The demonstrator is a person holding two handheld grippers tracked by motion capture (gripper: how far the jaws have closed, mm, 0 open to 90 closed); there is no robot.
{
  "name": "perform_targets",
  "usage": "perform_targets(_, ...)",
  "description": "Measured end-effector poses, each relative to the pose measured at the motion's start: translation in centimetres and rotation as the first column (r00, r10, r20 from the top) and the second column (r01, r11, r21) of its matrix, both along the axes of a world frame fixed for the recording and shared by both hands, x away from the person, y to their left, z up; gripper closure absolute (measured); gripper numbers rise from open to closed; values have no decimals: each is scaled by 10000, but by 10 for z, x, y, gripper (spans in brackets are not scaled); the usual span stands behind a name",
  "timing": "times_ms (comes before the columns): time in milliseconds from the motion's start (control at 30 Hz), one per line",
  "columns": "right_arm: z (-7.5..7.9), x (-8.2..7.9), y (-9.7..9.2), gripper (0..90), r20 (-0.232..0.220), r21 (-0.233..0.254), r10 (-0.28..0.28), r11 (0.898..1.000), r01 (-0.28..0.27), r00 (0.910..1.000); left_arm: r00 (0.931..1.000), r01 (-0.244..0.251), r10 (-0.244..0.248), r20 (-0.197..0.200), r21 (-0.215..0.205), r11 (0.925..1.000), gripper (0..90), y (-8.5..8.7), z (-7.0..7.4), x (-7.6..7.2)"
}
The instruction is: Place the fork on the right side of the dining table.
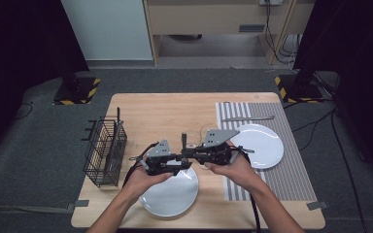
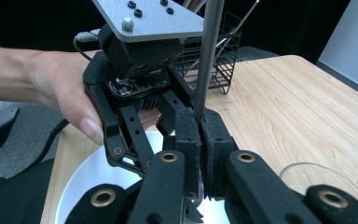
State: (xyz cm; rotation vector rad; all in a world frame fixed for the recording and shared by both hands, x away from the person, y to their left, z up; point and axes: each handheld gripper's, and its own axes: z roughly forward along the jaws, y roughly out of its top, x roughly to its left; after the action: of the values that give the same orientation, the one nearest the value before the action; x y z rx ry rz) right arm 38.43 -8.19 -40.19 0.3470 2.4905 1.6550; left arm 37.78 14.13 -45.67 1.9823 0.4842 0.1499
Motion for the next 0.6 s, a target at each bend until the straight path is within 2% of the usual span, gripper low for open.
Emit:
perform_targets(333, 0, -1, -2, 872, -14, 119, 58, 9999, -58, 10000, 9996, 147, -152, -249, -208, 9997, 759, 1, -1, 1)
perform_targets(600, -2, -1, -8, 859, -110, 131, 26, 9999, -25, 9999, 9995, 30, -39, -322, -262, 9997, 850, 6, -1, 3)
